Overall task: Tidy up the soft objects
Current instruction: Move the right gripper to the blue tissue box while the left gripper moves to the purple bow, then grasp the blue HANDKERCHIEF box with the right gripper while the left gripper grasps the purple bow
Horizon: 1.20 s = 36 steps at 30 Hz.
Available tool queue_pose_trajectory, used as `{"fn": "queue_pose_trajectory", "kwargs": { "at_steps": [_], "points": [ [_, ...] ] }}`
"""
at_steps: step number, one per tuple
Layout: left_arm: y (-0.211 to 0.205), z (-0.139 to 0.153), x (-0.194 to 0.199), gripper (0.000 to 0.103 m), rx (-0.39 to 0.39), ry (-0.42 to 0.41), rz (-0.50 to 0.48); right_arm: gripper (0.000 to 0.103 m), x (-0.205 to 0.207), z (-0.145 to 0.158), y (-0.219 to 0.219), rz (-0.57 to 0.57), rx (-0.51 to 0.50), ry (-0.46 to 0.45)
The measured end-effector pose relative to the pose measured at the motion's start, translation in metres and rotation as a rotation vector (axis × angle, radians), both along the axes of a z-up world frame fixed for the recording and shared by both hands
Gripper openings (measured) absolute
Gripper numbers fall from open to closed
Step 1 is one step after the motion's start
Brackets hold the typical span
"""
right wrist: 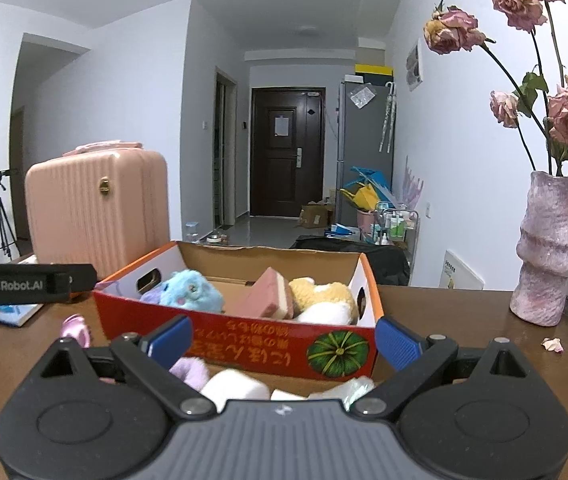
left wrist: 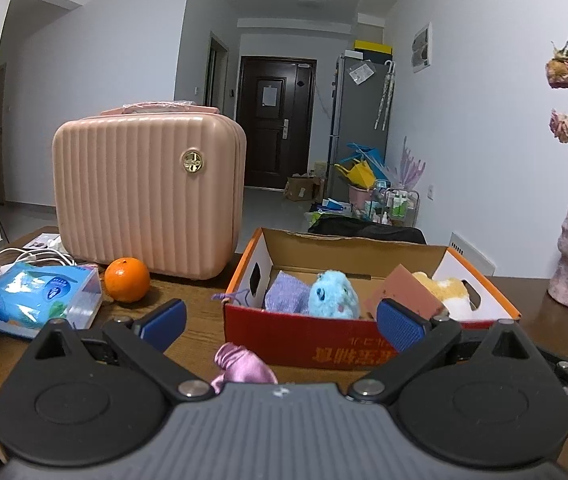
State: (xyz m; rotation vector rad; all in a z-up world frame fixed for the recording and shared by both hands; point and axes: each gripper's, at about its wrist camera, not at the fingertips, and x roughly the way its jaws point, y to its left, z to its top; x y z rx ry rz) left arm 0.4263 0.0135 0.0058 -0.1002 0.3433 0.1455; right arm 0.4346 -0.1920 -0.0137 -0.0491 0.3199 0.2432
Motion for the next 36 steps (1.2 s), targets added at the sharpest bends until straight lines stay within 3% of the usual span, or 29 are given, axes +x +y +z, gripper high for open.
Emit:
{"fn": "queue_pose_trajectory", "kwargs": {
  "at_steps": [25, 36],
  "points": [
    [0.015, -0.020, -0.081, 0.103, 0.026, 0.073, -0.046, 0.098, -0.080, -0.021, 0.001, 0.065, -0.058, 0.050],
    [0.019, -0.026, -0.097, 0.103, 0.025, 0.091, -0.060, 0.098, -0.082, -0.031, -0.001, 0.050, -0.075, 0.085]
  ]
}}
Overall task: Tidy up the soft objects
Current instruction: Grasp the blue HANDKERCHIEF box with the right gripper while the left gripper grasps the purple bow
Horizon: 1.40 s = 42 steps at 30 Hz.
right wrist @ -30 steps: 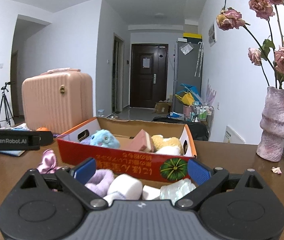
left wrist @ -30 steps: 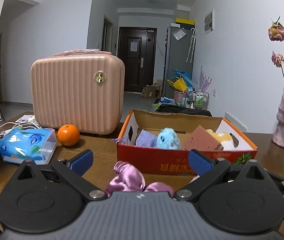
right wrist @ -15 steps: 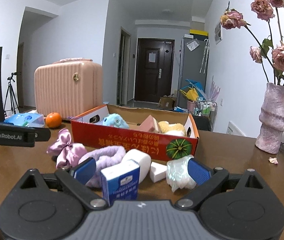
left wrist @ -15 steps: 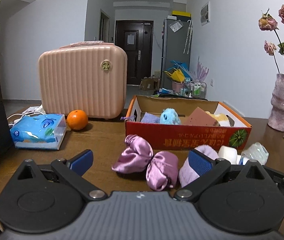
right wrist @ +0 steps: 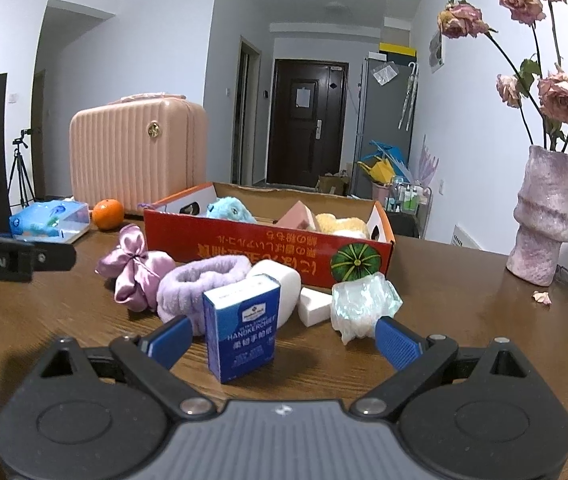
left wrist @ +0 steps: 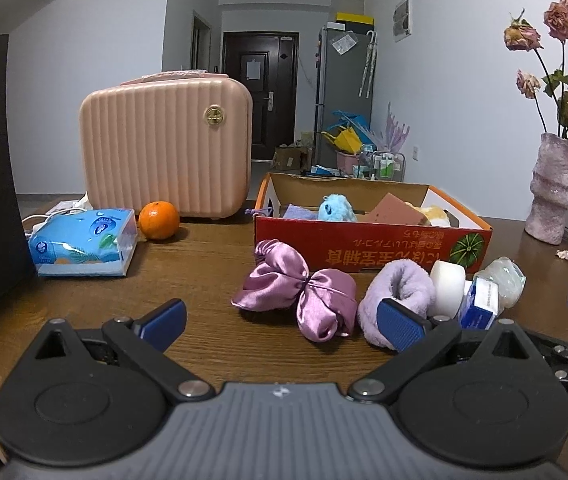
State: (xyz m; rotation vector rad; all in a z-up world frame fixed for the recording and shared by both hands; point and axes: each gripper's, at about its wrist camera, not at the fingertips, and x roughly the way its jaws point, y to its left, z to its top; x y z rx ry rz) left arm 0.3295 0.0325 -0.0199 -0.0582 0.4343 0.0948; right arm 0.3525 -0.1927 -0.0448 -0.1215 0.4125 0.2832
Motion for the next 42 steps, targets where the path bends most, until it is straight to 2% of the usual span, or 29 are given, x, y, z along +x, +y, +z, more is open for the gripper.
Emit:
{"fn": "queue_pose_trajectory", "kwargs": {
  "at_steps": [13, 21, 24, 25, 27, 28, 34, 42],
  "points": [
    [0.008, -0.006, 0.008, 0.103, -0.033, 0.028, -0.005, 0.095, 0.025, -0.018, 0.019, 0.044, -0.065, 0.022],
    [0.015, -0.007, 0.012, 0.103, -0.022, 0.031, 0.013, 0.081, 0.057, -0.028, 0.028, 0.063, -0.083, 0.072],
    [0.020, -0.007, 0.012, 0.103, -0.027, 0.030, 0.020, 0.078, 0.068, -0.032, 0.028, 0.075, -0.081, 0.101],
    [0.022, -0.008, 0.013, 0.103, -0.029, 0.031, 0.022, 0.077, 0.071, -0.033, 0.029, 0.083, -0.078, 0.113],
    [0.023, -0.008, 0.013, 0.103, -0.031, 0.034, 0.023, 0.057, 0.076, -0.034, 0.030, 0.101, -0.071, 0.130],
    [0.024, -0.009, 0.014, 0.103, -0.031, 0.037, 0.024, 0.052, 0.078, -0.034, 0.031, 0.109, -0.067, 0.139],
    [0.024, -0.010, 0.016, 0.103, -0.031, 0.045, 0.024, 0.049, 0.075, -0.035, 0.032, 0.115, -0.068, 0.134],
    [0.024, -0.011, 0.016, 0.103, -0.027, 0.045, 0.024, 0.049, 0.060, -0.025, 0.028, 0.069, -0.055, 0.038]
  ]
}}
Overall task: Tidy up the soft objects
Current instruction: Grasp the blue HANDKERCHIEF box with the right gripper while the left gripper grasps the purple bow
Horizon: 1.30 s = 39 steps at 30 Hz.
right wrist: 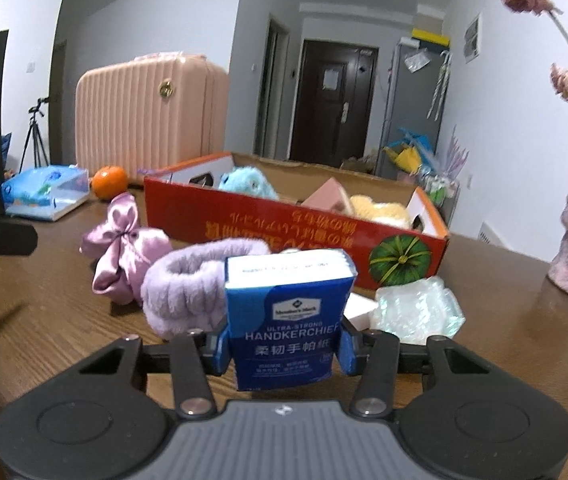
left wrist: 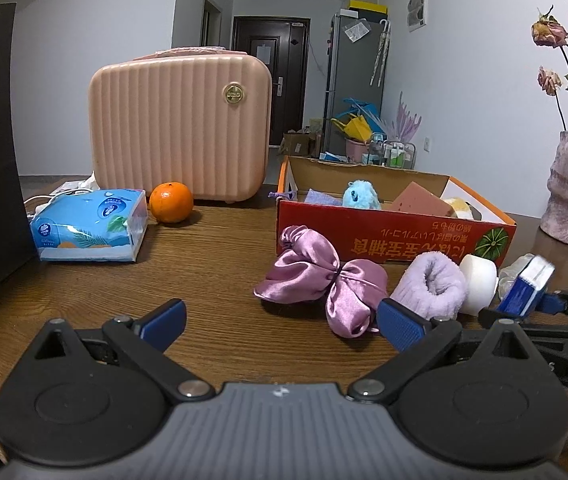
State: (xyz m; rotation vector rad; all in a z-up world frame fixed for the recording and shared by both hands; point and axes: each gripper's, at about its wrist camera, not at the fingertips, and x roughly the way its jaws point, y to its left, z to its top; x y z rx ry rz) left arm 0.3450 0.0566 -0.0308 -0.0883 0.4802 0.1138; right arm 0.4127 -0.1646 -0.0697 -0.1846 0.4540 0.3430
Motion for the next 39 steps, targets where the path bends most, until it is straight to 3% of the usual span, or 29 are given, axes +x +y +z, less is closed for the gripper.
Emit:
{"fn": "queue_pose_trajectory", "kwargs": {
  "at_steps": [20, 30, 39],
  "points": [
    [0.001, -0.005, 0.027, 0.103, 0.031, 0.010, -0.030, 0.049, -0.004, 0.022, -0.041, -0.195, 0.121, -0.117],
    [0.004, -0.004, 0.061, 0.103, 0.008, -0.005, -0.033, 0.049, 0.006, 0.025, -0.068, -0.315, 0.161, -0.117],
    [-0.004, -0.015, 0.099, 0.103, 0.036, 0.046, -0.120, 0.049, 0.018, 0.022, -0.092, -0.407, 0.187, -0.091]
  ]
}}
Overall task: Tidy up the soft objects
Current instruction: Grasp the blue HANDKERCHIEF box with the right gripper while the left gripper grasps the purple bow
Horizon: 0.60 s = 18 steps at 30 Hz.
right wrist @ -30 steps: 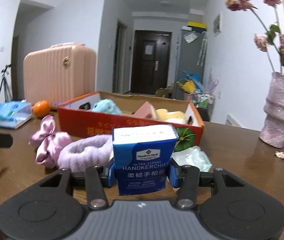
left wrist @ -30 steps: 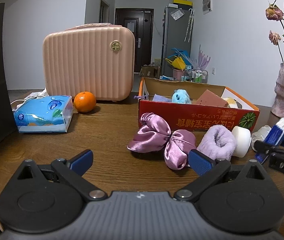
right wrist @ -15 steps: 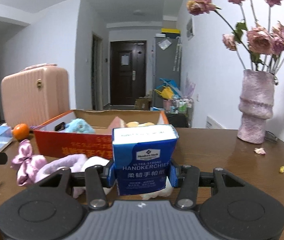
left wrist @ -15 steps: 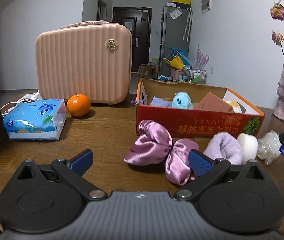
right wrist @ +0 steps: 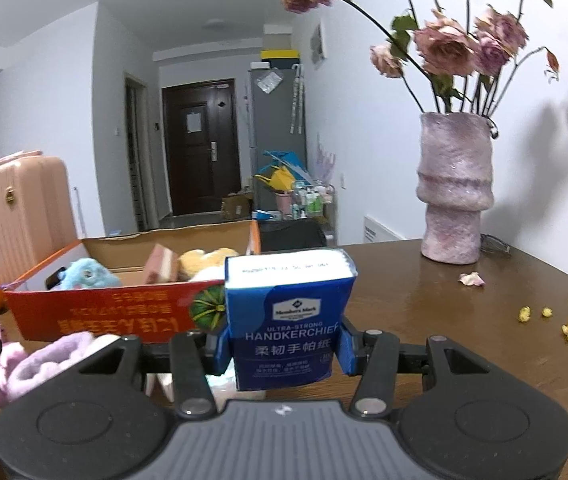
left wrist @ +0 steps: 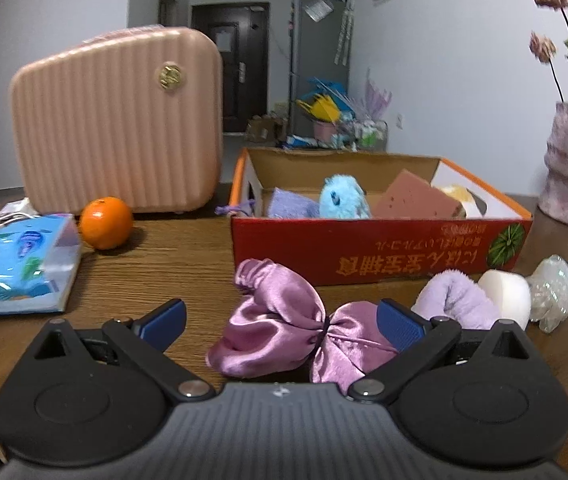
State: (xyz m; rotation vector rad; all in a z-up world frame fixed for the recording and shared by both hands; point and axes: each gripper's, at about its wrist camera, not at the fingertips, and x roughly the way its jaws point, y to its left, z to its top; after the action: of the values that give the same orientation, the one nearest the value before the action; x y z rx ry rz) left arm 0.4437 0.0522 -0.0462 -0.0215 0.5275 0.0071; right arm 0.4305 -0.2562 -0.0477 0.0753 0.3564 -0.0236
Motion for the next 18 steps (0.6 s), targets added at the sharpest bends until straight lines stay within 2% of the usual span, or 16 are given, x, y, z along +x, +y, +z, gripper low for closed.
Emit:
{"fn": "queue_pose_trajectory", "kwargs": {
  "at_steps": [7, 10, 18],
  "points": [
    [-0.005, -0.006, 0.018, 0.103, 0.021, 0.013, -0.069, 0.049, 0.008, -0.004, -0.006, -0.023, 0.009, 0.028],
    [-0.009, -0.015, 0.027, 0.103, 0.028, 0.062, -0.105, 0.049, 0.009, -0.005, -0.005, -0.022, 0.006, 0.033],
    [-0.013, -0.029, 0.034, 0.103, 0.039, 0.097, -0.101, 0.049, 0.011, -0.006, -0.003, -0.020, 0.002, 0.041]
  ]
}}
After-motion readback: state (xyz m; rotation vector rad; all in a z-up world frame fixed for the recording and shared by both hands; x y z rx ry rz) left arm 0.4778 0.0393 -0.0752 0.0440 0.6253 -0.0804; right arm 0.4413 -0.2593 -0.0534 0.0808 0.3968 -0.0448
